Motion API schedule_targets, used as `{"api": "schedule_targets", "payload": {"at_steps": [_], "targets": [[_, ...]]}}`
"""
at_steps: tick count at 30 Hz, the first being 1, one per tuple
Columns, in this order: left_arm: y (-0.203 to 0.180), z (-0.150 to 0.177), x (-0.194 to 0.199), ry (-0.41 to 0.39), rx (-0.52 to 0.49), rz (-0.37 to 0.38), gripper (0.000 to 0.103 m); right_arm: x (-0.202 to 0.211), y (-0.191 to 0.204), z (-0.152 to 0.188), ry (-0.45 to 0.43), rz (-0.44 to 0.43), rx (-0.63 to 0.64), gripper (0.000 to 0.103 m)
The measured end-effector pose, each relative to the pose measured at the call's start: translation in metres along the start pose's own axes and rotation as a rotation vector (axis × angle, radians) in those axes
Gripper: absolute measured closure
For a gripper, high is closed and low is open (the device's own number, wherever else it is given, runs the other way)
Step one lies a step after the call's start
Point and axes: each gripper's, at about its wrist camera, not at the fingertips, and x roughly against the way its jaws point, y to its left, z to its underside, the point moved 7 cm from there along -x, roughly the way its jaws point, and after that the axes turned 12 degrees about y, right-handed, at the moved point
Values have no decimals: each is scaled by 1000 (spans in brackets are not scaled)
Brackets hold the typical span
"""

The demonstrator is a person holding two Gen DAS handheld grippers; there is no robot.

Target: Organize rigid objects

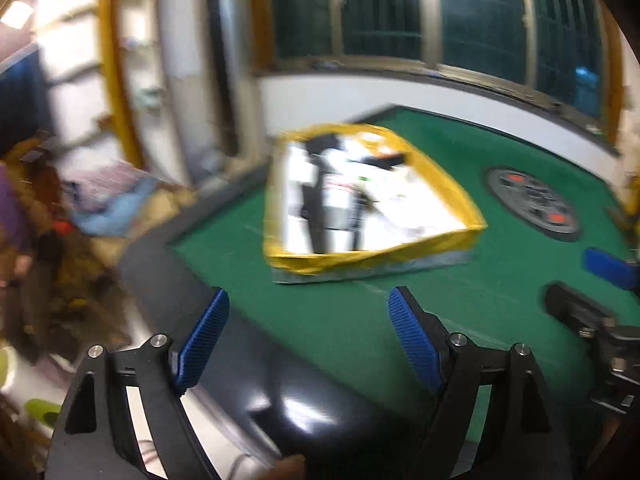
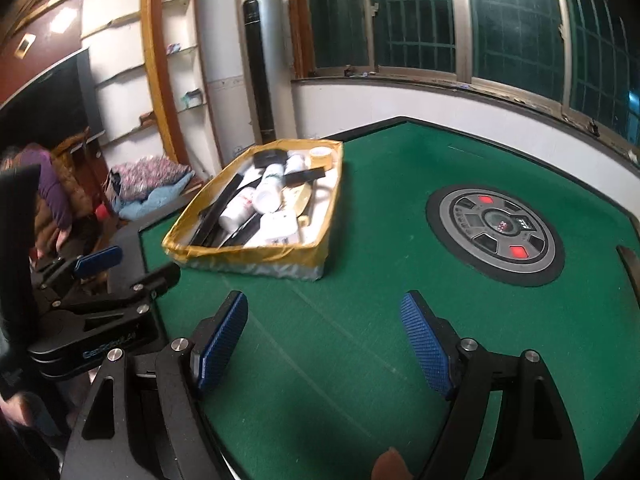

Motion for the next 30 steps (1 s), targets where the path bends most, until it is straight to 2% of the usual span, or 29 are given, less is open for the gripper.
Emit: {"api": "schedule_targets", "payload": {"at_steps": [1, 7, 10, 15, 30], "targets": [[2, 2, 1, -16, -14, -20, 20, -1, 3, 2, -3, -1, 7, 28], [-4, 5, 2, -7, -15, 60, 20, -2, 16, 8, -12, -15, 39, 28], [-5, 7, 0, 1, -13, 77, 20, -3, 15, 8, -11, -18, 31, 28], [-9, 10, -5, 8, -31, 56, 20, -5, 12, 11, -5, -19, 16, 28], [-10, 14, -6, 13, -46, 57, 20, -6, 10, 13, 11, -14, 7, 28]]}}
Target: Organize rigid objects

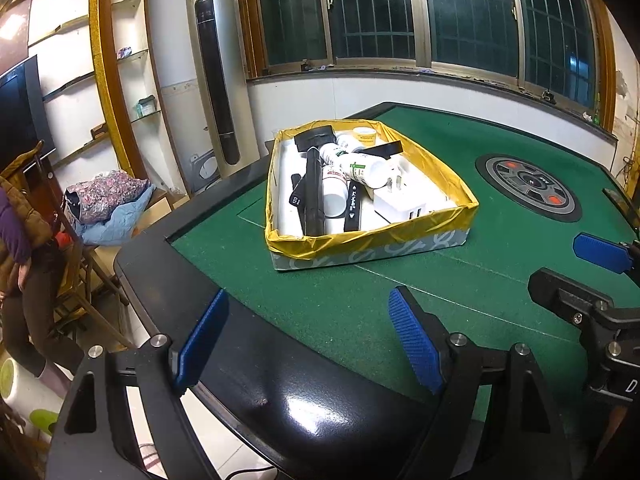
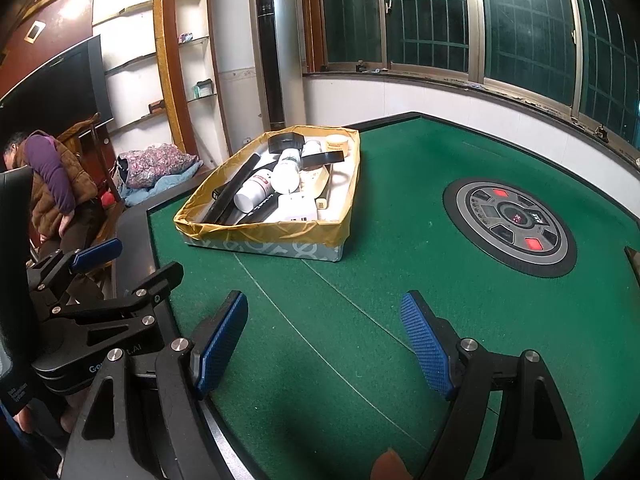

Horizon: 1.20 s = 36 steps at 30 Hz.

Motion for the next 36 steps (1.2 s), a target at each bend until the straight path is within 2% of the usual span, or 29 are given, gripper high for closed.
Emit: {"api": "schedule_targets", "payload": {"at_steps": [32, 36], "targets": [[-4, 4, 0, 11, -46, 23, 20, 1, -2, -2, 3, 12, -11, 28], [-1, 2, 9, -43, -40, 9, 20, 3, -2, -1, -3, 16, -14, 28]]}}
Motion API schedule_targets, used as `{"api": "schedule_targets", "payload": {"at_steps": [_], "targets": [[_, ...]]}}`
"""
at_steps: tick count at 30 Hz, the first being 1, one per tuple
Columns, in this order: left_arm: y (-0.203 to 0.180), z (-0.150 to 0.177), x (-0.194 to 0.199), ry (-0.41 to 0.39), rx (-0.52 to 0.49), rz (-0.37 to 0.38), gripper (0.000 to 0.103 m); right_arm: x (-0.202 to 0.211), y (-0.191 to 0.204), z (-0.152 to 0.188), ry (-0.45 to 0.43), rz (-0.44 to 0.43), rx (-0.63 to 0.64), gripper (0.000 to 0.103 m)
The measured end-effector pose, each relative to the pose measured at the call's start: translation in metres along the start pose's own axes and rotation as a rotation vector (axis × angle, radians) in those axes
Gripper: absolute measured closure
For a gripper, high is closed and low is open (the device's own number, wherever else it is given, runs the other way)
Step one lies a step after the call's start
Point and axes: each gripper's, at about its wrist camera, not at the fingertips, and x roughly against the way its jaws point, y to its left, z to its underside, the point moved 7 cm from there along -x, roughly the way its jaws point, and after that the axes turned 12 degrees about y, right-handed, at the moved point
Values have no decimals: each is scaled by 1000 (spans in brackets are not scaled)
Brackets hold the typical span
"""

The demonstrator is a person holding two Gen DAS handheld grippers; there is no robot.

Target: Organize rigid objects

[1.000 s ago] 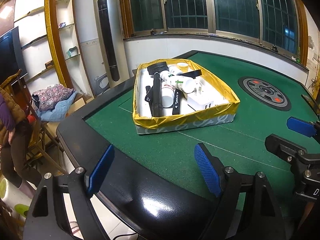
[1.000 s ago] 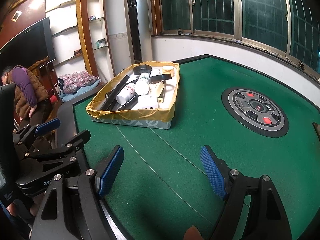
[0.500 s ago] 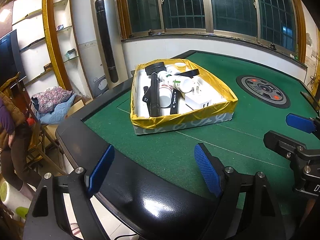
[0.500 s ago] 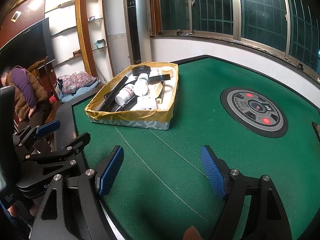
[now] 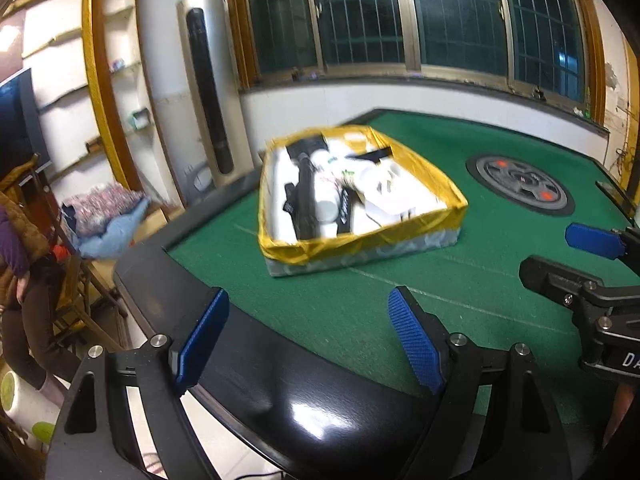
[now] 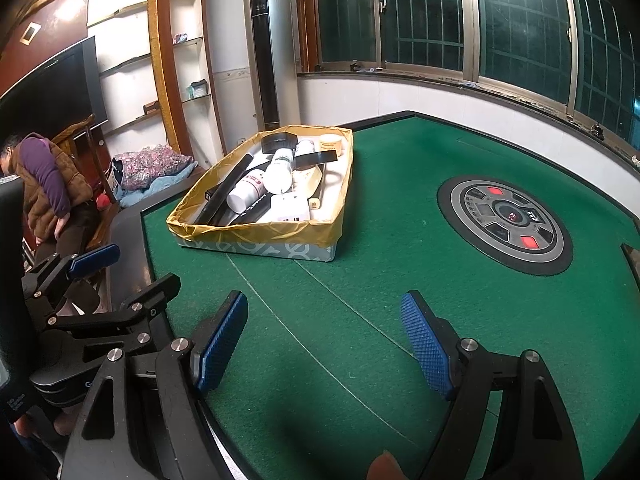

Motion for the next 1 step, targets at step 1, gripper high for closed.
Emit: {"api": "schedule_targets", "payload": {"at_steps": [1], "targets": [[0, -1, 0, 5, -5, 8, 20, 0, 0, 0, 0, 1, 0, 28]]}}
